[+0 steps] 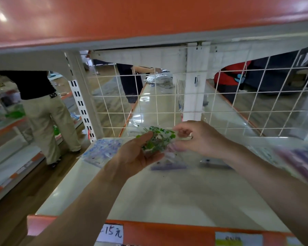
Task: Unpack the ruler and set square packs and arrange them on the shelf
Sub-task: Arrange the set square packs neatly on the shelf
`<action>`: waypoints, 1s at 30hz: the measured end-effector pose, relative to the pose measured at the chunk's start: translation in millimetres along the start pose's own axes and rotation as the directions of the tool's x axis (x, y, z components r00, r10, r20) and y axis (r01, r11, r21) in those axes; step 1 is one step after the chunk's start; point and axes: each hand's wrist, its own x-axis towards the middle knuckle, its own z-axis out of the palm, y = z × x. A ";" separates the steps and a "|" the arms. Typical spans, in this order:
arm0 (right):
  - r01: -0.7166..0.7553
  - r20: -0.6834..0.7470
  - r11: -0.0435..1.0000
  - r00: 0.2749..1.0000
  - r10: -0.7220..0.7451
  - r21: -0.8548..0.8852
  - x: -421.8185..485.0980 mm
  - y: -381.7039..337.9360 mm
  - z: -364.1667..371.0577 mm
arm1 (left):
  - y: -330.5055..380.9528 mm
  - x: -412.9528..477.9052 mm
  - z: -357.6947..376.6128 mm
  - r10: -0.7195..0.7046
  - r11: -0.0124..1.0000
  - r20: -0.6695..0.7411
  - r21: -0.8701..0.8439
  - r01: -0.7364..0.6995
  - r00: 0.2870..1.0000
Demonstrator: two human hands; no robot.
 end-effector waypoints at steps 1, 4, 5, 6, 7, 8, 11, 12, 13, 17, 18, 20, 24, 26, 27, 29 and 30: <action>0.009 -0.004 0.998 1.000 -0.009 -0.058 -2.3 -2.5 2.4 | 1.0 -1.0 -1.5 0.000 1.000 -0.008 0.019 0.000 1.000; 0.079 -0.021 0.981 0.996 -0.084 -0.177 -7.2 -11.1 7.7 | 1.5 -5.0 -4.0 -0.011 1.000 -0.012 0.028 0.011 1.000; 0.100 -0.013 0.972 0.994 -0.105 -0.211 -7.7 -12.9 8.6 | 1.2 -5.7 -4.7 -0.014 1.000 -0.017 0.023 0.014 1.000; 0.109 -0.003 0.965 0.994 -0.113 -0.238 -7.8 -13.4 9.2 | 0.9 -6.1 -5.5 -0.016 1.000 -0.024 0.020 0.016 1.000; 0.113 -0.001 0.962 0.993 -0.117 -0.247 -8.3 -13.3 9.4 | 0.7 -6.4 -6.7 -0.013 1.000 -0.030 0.022 0.014 0.999; 0.105 0.001 0.964 0.994 -0.108 -0.246 -8.7 -12.7 8.9 | 1.0 -6.9 -7.7 -0.006 1.000 -0.036 0.024 0.007 0.999; 0.064 0.007 0.970 0.998 -0.064 -0.235 -13.4 -8.8 6.1 | 4.8 -7.8 -13.6 0.034 0.999 -0.078 0.014 -0.033 0.996; 0.043 0.016 0.973 0.999 -0.041 -0.228 -15.7 -7.3 4.8 | 6.6 -9.0 -16.2 0.048 0.999 -0.101 0.013 -0.047 0.994; 0.023 0.023 0.975 1.000 -0.019 -0.221 -18.2 -5.7 3.5 | 9.1 -10.1 -19.7 0.067 0.998 -0.128 0.019 -0.065 0.989; -0.052 0.087 0.972 0.994 0.073 -0.228 -33.5 -0.6 3.4 | 18.8 -14.7 -39.8 0.149 0.989 -0.220 0.012 -0.150 0.964; -0.072 0.120 0.966 0.987 0.105 -0.250 -38.9 0.3 6.3 | 20.7 -15.5 -44.9 0.161 0.986 -0.235 0.007 -0.164 0.959; -0.082 0.199 0.955 0.970 0.143 -0.287 -49.0 0.7 15.0 | 22.7 -17.6 -51.3 0.175 0.984 -0.251 0.008 -0.178 0.952; -0.116 0.253 0.941 0.946 0.201 -0.317 -58.2 -7.1 27.7 | 20.4 -20.8 -47.8 0.185 0.983 -0.224 0.043 -0.180 0.957; -0.120 0.256 0.923 0.940 0.224 -0.365 -59.1 -7.7 30.5 | 18.4 -21.9 -43.0 0.182 0.983 -0.205 0.055 -0.175 0.962; -0.122 0.257 0.915 0.938 0.234 -0.385 -60.0 -7.4 31.3 | 17.5 -22.5 -41.0 0.177 0.984 -0.194 0.057 -0.169 0.965; -0.127 0.267 0.900 0.930 0.254 -0.416 -61.3 -7.0 32.9 | 16.3 -23.5 -38.0 0.169 0.985 -0.175 0.060 -0.161 0.970; -0.125 0.269 0.895 0.928 0.258 -0.428 -61.2 -7.2 33.3 | 16.0 -23.9 -37.2 0.169 0.985 -0.168 0.061 -0.161 0.971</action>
